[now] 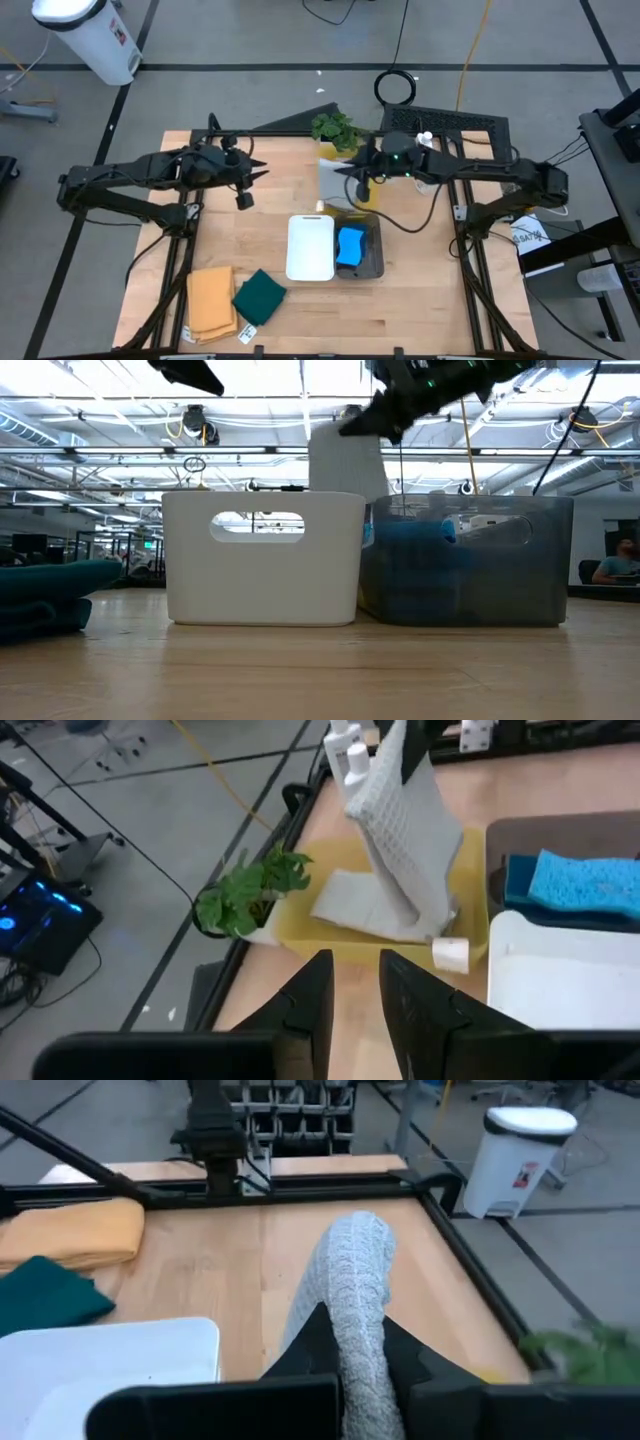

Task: Pick & Place Kitchen Items
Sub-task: Put the gray microfiber into the yellow bin

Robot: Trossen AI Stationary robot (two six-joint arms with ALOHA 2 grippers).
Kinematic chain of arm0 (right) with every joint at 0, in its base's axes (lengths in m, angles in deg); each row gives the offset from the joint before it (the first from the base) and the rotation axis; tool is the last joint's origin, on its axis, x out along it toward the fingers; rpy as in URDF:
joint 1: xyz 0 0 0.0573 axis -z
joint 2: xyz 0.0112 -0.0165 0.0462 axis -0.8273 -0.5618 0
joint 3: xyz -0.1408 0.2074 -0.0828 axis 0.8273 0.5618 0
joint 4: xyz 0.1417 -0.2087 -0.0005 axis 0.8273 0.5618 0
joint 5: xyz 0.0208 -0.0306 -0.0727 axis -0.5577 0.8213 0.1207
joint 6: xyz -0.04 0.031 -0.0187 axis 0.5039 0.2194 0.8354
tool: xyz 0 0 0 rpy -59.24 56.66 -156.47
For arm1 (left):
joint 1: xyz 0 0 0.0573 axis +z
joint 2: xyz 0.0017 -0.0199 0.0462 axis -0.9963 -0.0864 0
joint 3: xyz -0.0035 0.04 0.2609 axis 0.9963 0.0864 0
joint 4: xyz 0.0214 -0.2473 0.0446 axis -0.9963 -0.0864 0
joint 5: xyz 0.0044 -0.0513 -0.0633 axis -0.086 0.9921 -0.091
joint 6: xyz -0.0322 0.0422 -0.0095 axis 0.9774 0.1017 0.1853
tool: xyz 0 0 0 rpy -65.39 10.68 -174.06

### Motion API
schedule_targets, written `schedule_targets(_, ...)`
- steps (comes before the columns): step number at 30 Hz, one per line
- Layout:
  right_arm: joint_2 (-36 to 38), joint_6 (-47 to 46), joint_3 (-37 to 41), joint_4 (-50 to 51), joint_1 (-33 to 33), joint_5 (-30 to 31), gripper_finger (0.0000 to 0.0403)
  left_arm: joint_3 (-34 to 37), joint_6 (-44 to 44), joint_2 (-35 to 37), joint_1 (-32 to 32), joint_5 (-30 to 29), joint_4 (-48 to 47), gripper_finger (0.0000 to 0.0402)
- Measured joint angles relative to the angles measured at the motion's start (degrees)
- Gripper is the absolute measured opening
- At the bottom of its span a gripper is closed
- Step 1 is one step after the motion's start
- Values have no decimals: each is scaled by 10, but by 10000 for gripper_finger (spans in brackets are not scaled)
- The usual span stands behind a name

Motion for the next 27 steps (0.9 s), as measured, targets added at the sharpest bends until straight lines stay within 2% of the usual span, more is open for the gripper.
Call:
schedule_targets(7,15,-25,141,-162,13,0,2,0,4,-17,1,0,9,88)
schedule_targets(10,15,-46,174,-193,17,0,2,0,5,-26,1,1,7,88)
schedule_targets(15,15,-83,190,-194,17,-7,2,0,4,-40,1,0,12,88)
schedule_targets(19,15,-90,190,-194,12,-45,2,-1,3,-52,1,0,26,88)
schedule_targets(24,15,-94,190,-190,12,-47,2,0,2,-57,2,-2,24,88)
schedule_targets(27,15,-115,190,-193,9,-84,2,0,2,-58,2,-3,19,88)
